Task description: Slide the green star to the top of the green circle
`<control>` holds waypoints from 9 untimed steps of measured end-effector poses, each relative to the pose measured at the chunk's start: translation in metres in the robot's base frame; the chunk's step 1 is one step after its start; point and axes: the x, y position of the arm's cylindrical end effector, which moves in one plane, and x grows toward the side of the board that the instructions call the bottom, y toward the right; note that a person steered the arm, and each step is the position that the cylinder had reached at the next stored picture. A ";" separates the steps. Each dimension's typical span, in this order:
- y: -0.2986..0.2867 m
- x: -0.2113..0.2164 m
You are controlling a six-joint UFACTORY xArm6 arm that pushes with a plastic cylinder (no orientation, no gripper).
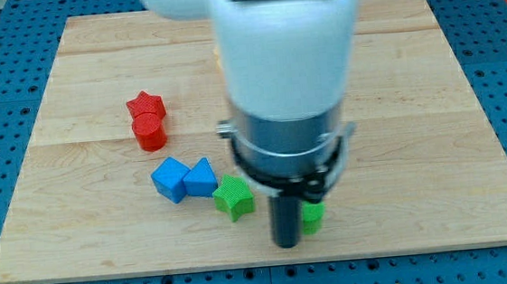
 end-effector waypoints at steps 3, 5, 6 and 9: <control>-0.095 0.003; -0.108 -0.046; -0.082 -0.042; -0.031 -0.057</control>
